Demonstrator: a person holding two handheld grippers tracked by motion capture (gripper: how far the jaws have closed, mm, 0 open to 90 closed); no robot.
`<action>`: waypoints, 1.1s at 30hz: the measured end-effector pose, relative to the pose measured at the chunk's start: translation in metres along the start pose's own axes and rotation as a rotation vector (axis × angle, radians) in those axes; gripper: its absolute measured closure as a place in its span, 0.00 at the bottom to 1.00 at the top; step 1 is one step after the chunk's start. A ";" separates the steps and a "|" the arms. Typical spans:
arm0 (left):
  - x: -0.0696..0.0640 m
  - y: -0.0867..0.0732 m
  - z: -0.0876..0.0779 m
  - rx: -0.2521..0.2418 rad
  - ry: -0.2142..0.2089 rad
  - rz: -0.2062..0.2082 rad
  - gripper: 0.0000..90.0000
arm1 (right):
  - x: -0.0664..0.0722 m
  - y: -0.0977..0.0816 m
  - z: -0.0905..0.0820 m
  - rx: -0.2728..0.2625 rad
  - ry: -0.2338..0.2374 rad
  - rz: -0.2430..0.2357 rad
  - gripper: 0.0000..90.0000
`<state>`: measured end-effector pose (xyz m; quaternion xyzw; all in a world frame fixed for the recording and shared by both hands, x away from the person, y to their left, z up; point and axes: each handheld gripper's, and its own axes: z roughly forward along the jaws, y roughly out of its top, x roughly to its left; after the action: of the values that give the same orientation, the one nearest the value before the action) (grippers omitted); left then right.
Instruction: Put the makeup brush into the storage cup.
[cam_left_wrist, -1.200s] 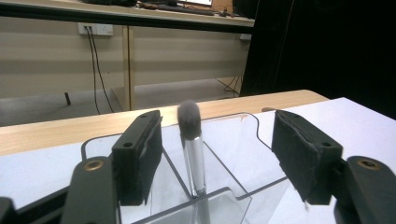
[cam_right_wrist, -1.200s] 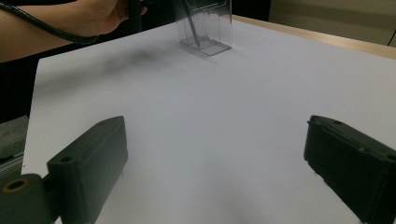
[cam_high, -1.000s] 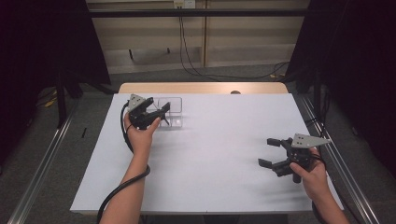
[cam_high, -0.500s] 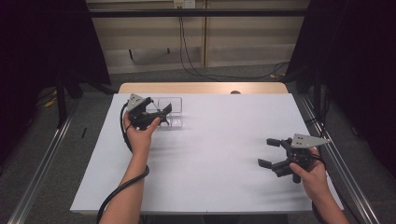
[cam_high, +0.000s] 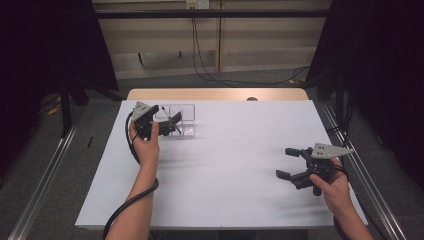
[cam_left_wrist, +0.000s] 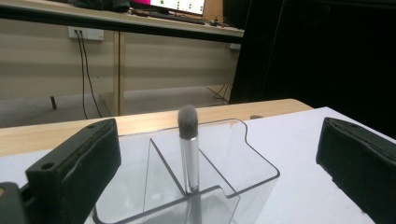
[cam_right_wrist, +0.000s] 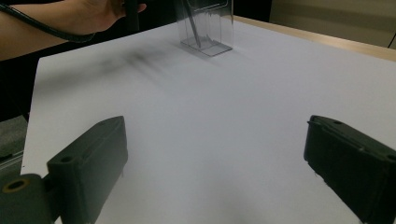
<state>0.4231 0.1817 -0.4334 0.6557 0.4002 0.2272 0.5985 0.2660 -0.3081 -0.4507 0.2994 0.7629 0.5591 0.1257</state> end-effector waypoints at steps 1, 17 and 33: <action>0.000 0.000 -0.001 0.006 -0.004 0.008 0.00 | 0.000 0.000 0.000 0.000 0.000 -0.001 0.07; -0.003 -0.002 -0.018 0.016 -0.071 0.014 0.00 | 0.001 -0.001 -0.003 -0.021 -0.025 -0.003 0.07; -0.008 -0.012 -0.039 0.025 -0.125 0.038 0.00 | 0.001 -0.001 -0.004 -0.032 -0.038 -0.002 0.07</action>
<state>0.3854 0.1987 -0.4370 0.6837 0.3523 0.1921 0.6096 0.2625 -0.3105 -0.4499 0.3072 0.7514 0.5656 0.1454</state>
